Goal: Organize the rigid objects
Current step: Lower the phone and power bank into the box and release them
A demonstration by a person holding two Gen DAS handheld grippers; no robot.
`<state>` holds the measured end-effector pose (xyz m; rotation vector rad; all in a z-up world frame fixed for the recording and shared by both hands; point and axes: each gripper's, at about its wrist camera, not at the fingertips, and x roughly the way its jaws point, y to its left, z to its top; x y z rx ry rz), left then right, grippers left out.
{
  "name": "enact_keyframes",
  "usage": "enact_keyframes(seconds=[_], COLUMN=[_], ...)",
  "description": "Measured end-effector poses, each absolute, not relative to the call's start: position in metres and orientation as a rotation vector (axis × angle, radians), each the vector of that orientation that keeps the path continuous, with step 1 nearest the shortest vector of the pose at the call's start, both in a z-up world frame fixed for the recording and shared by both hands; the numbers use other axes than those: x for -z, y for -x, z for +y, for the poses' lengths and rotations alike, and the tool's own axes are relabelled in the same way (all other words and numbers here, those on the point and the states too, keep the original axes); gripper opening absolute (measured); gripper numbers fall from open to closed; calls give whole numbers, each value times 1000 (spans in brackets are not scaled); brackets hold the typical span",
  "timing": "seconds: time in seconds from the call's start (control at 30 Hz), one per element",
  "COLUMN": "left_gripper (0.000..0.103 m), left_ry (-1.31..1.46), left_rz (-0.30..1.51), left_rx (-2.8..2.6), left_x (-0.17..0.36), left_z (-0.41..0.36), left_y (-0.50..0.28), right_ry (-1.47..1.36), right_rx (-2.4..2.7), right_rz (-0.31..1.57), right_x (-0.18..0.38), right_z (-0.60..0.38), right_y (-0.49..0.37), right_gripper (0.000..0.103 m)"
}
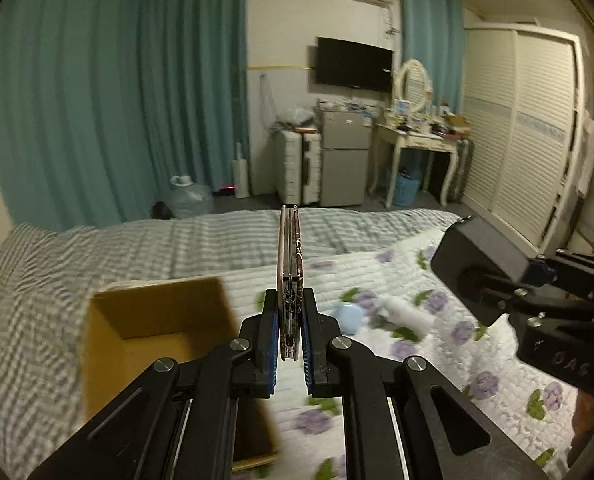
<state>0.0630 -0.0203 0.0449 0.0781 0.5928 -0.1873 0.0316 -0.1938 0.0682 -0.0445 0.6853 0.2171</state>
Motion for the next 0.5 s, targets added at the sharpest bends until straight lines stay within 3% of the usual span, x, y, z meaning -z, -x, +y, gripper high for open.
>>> enact_keyframes(seconds=[0.2,0.5], left_gripper=[10,10], left_ry=[-47,-45], left_rz=[636,744], left_rx=[78,6], left_x=[-30,28], left_z=[48,93], left_y=[-65,-79], right_ry=[60,105], right_rx=[-322,-414], right_rz=[688,768], right_x=[-70,-28], right_z=[-127,-51], right_y=[-33,-54], right_gripper=[38,38])
